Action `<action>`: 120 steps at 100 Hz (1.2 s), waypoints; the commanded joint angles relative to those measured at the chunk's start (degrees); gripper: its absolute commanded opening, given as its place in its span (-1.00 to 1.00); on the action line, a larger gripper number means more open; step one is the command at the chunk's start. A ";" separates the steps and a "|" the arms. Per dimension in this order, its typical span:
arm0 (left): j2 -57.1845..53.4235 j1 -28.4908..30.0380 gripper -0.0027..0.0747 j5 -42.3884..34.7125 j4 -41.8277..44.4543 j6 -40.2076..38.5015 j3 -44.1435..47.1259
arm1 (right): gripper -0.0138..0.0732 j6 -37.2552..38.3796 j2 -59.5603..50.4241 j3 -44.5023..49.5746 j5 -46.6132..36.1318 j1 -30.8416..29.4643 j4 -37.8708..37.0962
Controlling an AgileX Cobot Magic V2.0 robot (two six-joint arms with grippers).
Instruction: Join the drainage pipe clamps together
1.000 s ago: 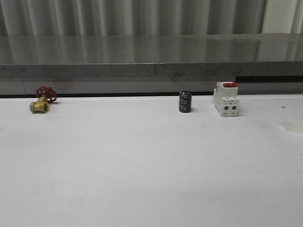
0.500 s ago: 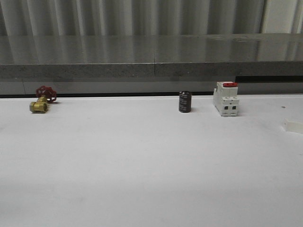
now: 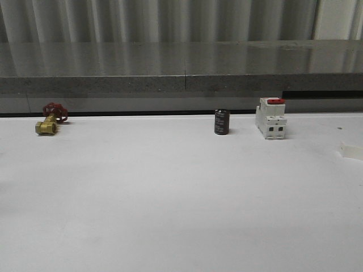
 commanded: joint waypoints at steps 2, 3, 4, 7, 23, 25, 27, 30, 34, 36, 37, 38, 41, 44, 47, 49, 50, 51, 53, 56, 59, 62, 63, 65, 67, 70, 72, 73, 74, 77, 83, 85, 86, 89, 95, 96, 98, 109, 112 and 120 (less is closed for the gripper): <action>2.10 0.11 0.15 0.55 -1.66 0.31 -4.86 | -0.84 -0.47 -0.86 -0.88 -4.00 -0.36 -0.16; 2.38 0.11 0.15 0.82 -1.84 0.30 -5.09 | -0.84 -0.47 -0.86 -0.88 -4.00 -0.36 -0.16; 2.65 0.11 0.15 0.97 -1.98 0.30 -5.53 | -0.84 -0.47 -0.86 -0.88 -4.00 -0.36 -0.16; 3.98 0.11 0.15 1.58 -2.15 0.43 -6.41 | -0.84 -0.47 -0.86 -0.88 -4.00 -0.36 -0.16; 8.61 0.11 0.15 2.52 -2.39 0.43 -9.53 | -0.84 -0.47 -0.86 -0.88 -4.00 -0.36 -0.16; 8.99 0.11 0.15 2.52 -2.39 0.43 -9.62 | -0.84 -0.47 -0.86 -0.88 -4.00 -0.36 -0.16; 9.31 0.11 0.15 2.52 -2.39 0.43 -9.80 | -0.84 -0.47 -0.86 -0.88 -4.00 -0.36 -0.16; 10.07 0.11 0.15 2.37 -2.28 0.43 -9.92 | -0.84 -0.47 -0.86 -0.88 -4.00 -0.36 -0.16; 10.49 0.11 0.15 1.90 -1.97 0.43 -10.13 | -0.84 -0.47 -0.86 -0.88 -4.00 -0.36 -0.16; 10.62 0.11 0.15 1.59 -1.98 0.43 -10.13 | -0.84 -0.47 -0.86 -0.88 -4.00 -0.36 -0.16; 10.61 0.11 0.15 1.46 -1.98 0.43 -10.13 | -0.84 -0.47 -0.86 -0.88 -4.00 -0.36 -0.16; 10.61 0.11 0.15 1.18 -1.98 0.43 -10.13 | -0.84 -0.47 -0.86 -0.88 -4.00 -0.36 -0.16; 10.61 0.11 0.15 0.65 -1.98 0.43 -10.13 | -0.84 -0.47 -0.86 -0.88 -4.00 -0.36 -0.16; 10.61 0.11 0.13 0.19 -1.98 0.43 -10.13 | -0.84 -0.47 -0.86 -0.88 -4.00 -0.36 -0.16; 10.61 0.11 0.08 -0.17 -1.98 0.43 -10.13 | -0.84 -0.47 -0.86 -0.88 -4.00 -0.36 -0.16; 10.61 0.11 0.03 -0.44 -1.98 0.43 -10.13 | -0.84 -0.47 -0.86 -0.88 -4.00 -0.36 -0.16; 10.61 0.11 0.00 -0.46 -1.98 0.43 -10.13 | -0.84 -0.47 -0.86 -0.88 -4.00 -0.36 -0.16; 10.61 0.11 -0.04 -0.55 -1.98 0.43 -10.13 | -0.84 -0.47 -0.86 -0.88 -4.00 -0.36 -0.16; 10.61 0.11 -0.09 -0.55 -1.98 0.43 -10.13 | -0.84 -0.47 -0.86 -0.88 -4.00 -0.36 -0.16; 10.61 0.11 -0.24 -0.55 -1.98 0.43 -10.13 | -0.84 -0.47 -0.86 -0.88 -4.00 -0.36 -0.16; 10.61 0.11 -0.37 -0.55 -1.98 0.43 -10.13 | -0.84 -0.47 -0.86 -0.88 -4.00 -0.36 -0.16; 10.61 0.11 -0.50 -0.55 -1.98 0.43 -10.13 | -0.84 -0.47 -0.86 -0.88 -4.00 -0.36 -0.16; 10.61 0.11 -0.56 -0.55 -1.98 0.43 -10.13 | -0.84 -0.47 -0.86 -0.88 -4.00 -0.36 -0.16; 10.61 0.11 -0.65 -0.55 -1.98 0.43 -10.13 | -0.84 -0.47 -0.86 -0.88 -4.00 -0.36 -0.16; 10.61 0.11 -0.71 -0.43 -1.98 0.43 -10.13 | -0.84 -0.47 -0.86 -0.88 -4.00 -0.36 -0.16; 10.61 0.11 -0.84 -0.34 -1.98 0.43 -10.13 | -0.84 -0.47 -0.86 -0.88 -4.00 -0.36 -0.16; 10.61 0.11 -0.91 -0.34 -1.98 0.43 -10.13 | -0.84 -0.47 -0.86 -0.88 -4.00 -0.36 -0.16; 10.61 0.11 -0.93 -0.34 -1.98 0.43 -10.13 | -0.84 -0.47 -0.86 -0.88 -4.00 -0.36 -0.16; 10.61 0.11 -0.95 -0.34 -1.98 0.43 -10.13 | -0.84 -0.47 -0.86 -0.88 -4.00 -0.36 -0.16; 10.47 0.11 -0.98 -0.34 -1.98 0.43 -10.13 | -0.84 -0.47 -0.86 -0.88 -4.00 -0.36 -0.16; 10.10 -0.16 -0.99 -0.57 -2.26 0.43 -10.25 | -0.84 -0.47 -0.86 -0.88 -4.00 -0.36 -0.16; 9.91 -0.39 -0.99 -0.69 -2.27 0.43 -10.25 | -0.84 -0.47 -0.86 -0.88 -4.00 -0.36 -0.16; 9.83 -0.40 -0.99 -0.69 -2.41 0.43 -10.25 | -0.84 -0.47 -0.86 -0.88 -4.00 -0.36 -0.16; 9.15 -0.73 -0.99 -0.98 -2.56 0.43 -10.25 | -0.84 -0.47 -0.86 -0.88 -4.00 -0.36 -0.16; 7.93 -1.98 -0.99 -1.51 -3.28 0.43 -10.25 | -0.84 -0.47 -0.86 -0.88 -4.00 -0.36 -0.16; 7.64 -2.14 -0.99 -1.51 -3.42 0.43 -10.25 | -0.84 -0.47 -0.86 -0.88 -4.00 -0.36 -0.16; 7.14 -2.64 -0.99 -1.62 -3.97 0.43 -10.34 | -0.84 -0.47 -0.86 -0.88 -4.00 -0.36 -0.16; 5.34 -6.14 -0.99 -1.33 -6.88 0.43 -10.48 | -0.84 -0.47 -0.86 -0.88 -4.00 -0.36 -0.16; 4.98 -7.35 -0.99 -1.16 -7.43 0.43 -10.47 | -0.84 -0.47 -0.86 -0.88 -4.00 -0.36 -0.16; 4.82 -11.47 -0.99 -1.44 -8.83 -0.37 -10.47 | -0.84 -0.47 -0.86 -0.88 -4.00 -0.36 -0.16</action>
